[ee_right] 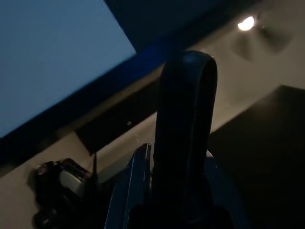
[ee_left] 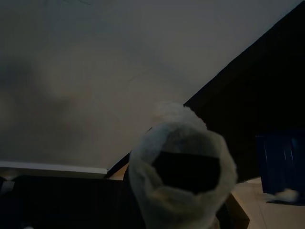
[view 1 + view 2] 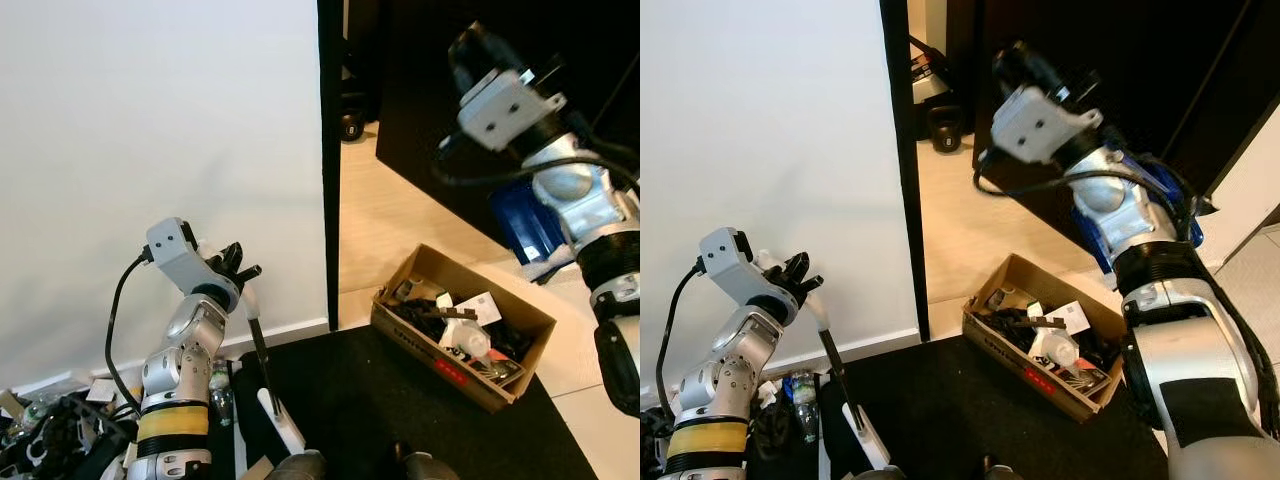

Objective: Sweep floor

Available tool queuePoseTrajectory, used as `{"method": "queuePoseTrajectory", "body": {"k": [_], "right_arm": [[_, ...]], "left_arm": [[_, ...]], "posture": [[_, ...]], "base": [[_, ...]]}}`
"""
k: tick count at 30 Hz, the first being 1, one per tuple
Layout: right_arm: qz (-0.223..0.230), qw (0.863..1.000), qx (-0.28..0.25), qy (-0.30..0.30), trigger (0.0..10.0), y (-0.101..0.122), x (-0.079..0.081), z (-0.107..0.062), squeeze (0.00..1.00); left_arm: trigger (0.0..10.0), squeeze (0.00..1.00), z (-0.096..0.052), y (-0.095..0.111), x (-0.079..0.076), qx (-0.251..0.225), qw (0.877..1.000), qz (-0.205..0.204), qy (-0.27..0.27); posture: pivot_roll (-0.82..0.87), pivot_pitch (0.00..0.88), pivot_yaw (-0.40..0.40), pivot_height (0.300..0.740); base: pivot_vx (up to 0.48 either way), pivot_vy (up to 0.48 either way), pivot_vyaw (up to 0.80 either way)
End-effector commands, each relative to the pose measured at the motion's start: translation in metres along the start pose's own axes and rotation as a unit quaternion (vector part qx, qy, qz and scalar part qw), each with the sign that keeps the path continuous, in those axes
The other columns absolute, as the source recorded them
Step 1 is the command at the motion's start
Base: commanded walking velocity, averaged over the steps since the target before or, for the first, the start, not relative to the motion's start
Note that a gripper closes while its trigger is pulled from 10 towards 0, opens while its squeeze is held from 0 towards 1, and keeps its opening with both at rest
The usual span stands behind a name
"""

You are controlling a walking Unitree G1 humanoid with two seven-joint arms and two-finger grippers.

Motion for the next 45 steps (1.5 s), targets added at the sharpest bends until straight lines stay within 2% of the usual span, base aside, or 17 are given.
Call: {"method": "queuePoseTrajectory", "body": {"k": [1,7,11,12,14,17,18,22,27,29,30,32,37,38,39,42,45], "right_arm": [[-0.029,0.998,-0.053,0.006,10.0,0.019,-0.005,0.008,0.0],[-0.03,0.998,-0.054,-0.013,10.0,0.019,-0.017,0.01,0.0],[0.06,0.988,0.012,-0.142,10.0,-0.004,-0.059,0.003,0.0],[0.06,0.988,0.012,-0.142,10.0,-0.004,-0.059,0.003,0.0],[0.152,0.958,0.06,-0.235,10.0,-0.025,-0.079,-0.015,0.0],[0.187,0.943,0.075,-0.265,10.0,-0.033,-0.083,-0.022,0.0],[0.228,0.926,0.088,-0.289,10.0,-0.04,-0.083,-0.031,0.0],[0.303,0.891,0.102,-0.324,10.0,-0.044,-0.064,-0.054,0.0],[0.35,0.877,0.11,-0.31,10.0,-0.032,-0.03,-0.071,0.0],[0.376,0.873,0.129,-0.282,10.0,-0.028,0.002,-0.077,0.0],[0.376,0.873,0.129,-0.282,10.0,-0.028,0.002,-0.077,0.0],[0.404,0.868,0.154,-0.243,10.0,-0.022,0.044,-0.082,0.0],[0.416,0.868,0.167,-0.214,10.0,-0.016,0.066,-0.084,0.0],[0.454,0.85,0.178,-0.198,10.0,-0.009,0.086,-0.083,0.0],[0.468,0.843,0.178,-0.195,10.0,-0.005,0.091,-0.082,0.0],[0.477,0.842,0.178,-0.18,10.0,0.0,0.1,-0.078,0.0],[0.451,0.858,0.211,-0.127,10.0,-0.003,0.124,-0.089,0.0]], "left_arm": [[10.0,0.0,0.0,0.005,-0.004,-0.014,1.0,0.002,-0.004],[10.0,0.0,-0.001,0.004,-0.004,-0.015,1.0,-0.001,-0.004],[10.0,0.0,-0.003,0.003,-0.004,-0.017,1.0,-0.003,-0.001],[10.0,0.0,-0.003,0.003,-0.004,-0.017,1.0,-0.003,-0.001],[10.0,0.0,-0.005,0.002,-0.003,-0.017,1.0,-0.002,0.001],[10.0,0.0,-0.005,0.002,-0.002,-0.016,1.0,-0.001,0.002],[10.0,0.0,-0.006,0.001,-0.001,-0.015,1.0,0.001,0.003],[10.0,0.0,-0.008,0.001,0.003,-0.008,1.0,0.014,0.002],[10.0,0.0,-0.008,0.008,0.003,-0.005,0.997,0.073,-0.025],[10.0,0.0,-0.007,0.016,0.005,-0.005,0.994,0.098,-0.04],[10.0,0.0,-0.007,0.016,0.005,-0.005,0.994,0.098,-0.04],[10.0,0.0,-0.007,0.024,0.005,-0.006,0.992,0.116,-0.053],[10.0,0.0,-0.008,0.025,0.004,-0.006,0.991,0.119,-0.056],[10.0,0.0,-0.011,0.02,0.0,-0.004,0.991,0.12,-0.065],[10.0,0.0,-0.012,0.017,-0.002,-0.002,0.99,0.12,-0.068],[10.0,0.0,-0.015,0.01,-0.006,0.003,0.99,0.122,-0.074],[10.0,0.0,-0.017,-0.002,-0.011,0.01,0.989,0.124,-0.078]], "posture": [[0.12,0.039,-0.001,0.74],[0.12,0.039,-0.007,0.74],[0.13,0.042,-0.019,0.74],[0.13,0.042,-0.019,0.74],[0.13,0.051,-0.019,0.74],[0.13,0.051,-0.019,0.74],[0.13,0.053,-0.015,0.74],[0.12,0.055,0.007,0.74],[0.1,0.051,0.029,0.74],[0.1,0.047,0.04,0.74],[0.1,0.047,0.04,0.74],[0.11,0.043,0.043,0.74],[0.11,0.041,0.041,0.74],[0.12,0.034,0.032,0.74],[0.12,0.034,0.032,0.74],[0.13,0.031,0.02,0.74],[0.14,0.02,0.012,0.74]], "base": [[0.0,0.0,0.0],[0.0,0.0,0.0],[0.0,0.0,0.0],[0.0,0.0,0.0],[0.0,0.0,0.0],[0.0,0.0,0.0],[0.0,0.0,0.0],[0.0,0.0,0.0],[0.0,0.0,0.0],[0.0,0.0,0.0],[0.0,0.0,0.0],[0.0,0.0,0.0],[0.0,0.0,0.0],[0.0,0.0,0.0],[0.0,0.0,0.0],[0.0,0.0,0.0],[0.0,0.0,0.0]]}}
Point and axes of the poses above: a point about 5 cm out from each wrist's last joint towards the gripper, its own z axis pointing out of the wrist towards the gripper, its own y axis along the axis of the wrist's last joint, x = y × z, the point moved 3 cm from there along z, pointing out of the wrist towards the gripper, and after that the axes turned 2 degrees about -z, right-handed, at the moved point
